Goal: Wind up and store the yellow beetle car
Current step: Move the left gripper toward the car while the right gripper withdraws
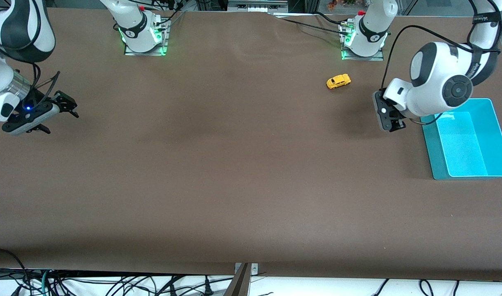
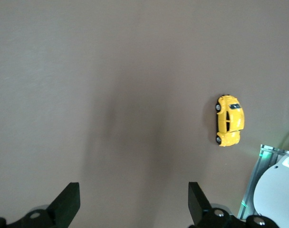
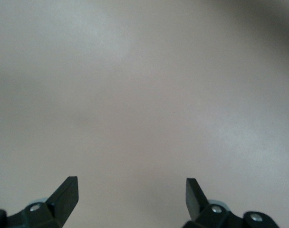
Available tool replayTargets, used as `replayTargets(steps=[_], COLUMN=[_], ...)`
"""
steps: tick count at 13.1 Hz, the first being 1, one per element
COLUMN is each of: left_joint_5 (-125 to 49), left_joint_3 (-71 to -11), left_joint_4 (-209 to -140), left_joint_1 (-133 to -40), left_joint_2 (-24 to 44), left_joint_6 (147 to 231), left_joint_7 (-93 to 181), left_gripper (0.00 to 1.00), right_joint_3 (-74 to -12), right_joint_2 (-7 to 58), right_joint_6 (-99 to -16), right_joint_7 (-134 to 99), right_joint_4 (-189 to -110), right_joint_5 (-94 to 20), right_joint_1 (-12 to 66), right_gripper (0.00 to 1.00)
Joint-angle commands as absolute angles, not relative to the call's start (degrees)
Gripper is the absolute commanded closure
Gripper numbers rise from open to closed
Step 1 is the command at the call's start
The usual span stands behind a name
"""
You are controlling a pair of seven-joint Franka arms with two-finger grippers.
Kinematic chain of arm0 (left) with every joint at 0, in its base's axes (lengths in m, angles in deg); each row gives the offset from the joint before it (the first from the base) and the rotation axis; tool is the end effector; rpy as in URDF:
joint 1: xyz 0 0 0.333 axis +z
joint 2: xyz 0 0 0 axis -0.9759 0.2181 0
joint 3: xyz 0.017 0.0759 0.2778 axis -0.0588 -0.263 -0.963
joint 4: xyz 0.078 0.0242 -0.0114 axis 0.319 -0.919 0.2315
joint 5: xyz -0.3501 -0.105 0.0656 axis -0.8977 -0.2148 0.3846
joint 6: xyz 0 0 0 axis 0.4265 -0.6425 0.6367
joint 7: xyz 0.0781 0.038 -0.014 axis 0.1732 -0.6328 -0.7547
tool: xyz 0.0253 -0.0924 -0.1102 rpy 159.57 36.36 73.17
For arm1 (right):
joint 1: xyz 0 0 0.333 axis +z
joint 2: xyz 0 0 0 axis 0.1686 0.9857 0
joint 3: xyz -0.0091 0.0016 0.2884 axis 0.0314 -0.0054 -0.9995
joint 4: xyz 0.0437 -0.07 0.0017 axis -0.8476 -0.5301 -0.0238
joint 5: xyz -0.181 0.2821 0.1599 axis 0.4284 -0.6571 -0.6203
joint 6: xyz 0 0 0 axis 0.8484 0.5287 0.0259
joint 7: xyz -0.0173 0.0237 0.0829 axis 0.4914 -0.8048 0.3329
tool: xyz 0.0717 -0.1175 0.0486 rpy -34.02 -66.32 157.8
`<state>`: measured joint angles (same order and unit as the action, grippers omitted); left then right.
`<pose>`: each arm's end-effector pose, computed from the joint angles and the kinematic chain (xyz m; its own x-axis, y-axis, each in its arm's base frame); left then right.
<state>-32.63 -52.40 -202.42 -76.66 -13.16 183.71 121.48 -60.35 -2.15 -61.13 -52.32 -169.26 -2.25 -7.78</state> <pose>0.4597 -0.0556 0.2819 0.2482 -0.9672 -0.0536 -0.9154 -0.2523 0.3138 0.5218 -0.0456 0.4091 0.8293 0.5550 0.0653 0.5542 -0.8318 0.0305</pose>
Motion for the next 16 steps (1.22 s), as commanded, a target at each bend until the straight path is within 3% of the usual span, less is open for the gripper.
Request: replayTargets(steps=[1,6,16], left_joint_5=[-31.9,-32.2,-32.3], left_joint_3=[-50.3,-49.1,-45.2], left_joint_4=[-207.2,-213.3,-223.4], left_joint_1=[-76.3,-76.3,-76.3], left_joint_2=[-15.8,-16.6,-18.5], left_joint_6=[186.2,192.8,205.4], left_joint_7=[121.0,121.0,121.2], left_gripper=[0.0,0.0,0.0], right_joint_3=[-60.4,-60.6,-60.8], right_joint_2=[-6.0,-9.1,-6.4], right_joint_6=[-57.9,-52.6,-48.7], right_joint_7=[-44.9,-32.4,-22.8], right_joint_4=[-170.8,-169.5,-167.5], right_joint_5=[-3.0,-2.9,-2.0], right_joint_1=[-7.6,-5.9,-5.5], right_gripper=[0.0,0.0,0.0])
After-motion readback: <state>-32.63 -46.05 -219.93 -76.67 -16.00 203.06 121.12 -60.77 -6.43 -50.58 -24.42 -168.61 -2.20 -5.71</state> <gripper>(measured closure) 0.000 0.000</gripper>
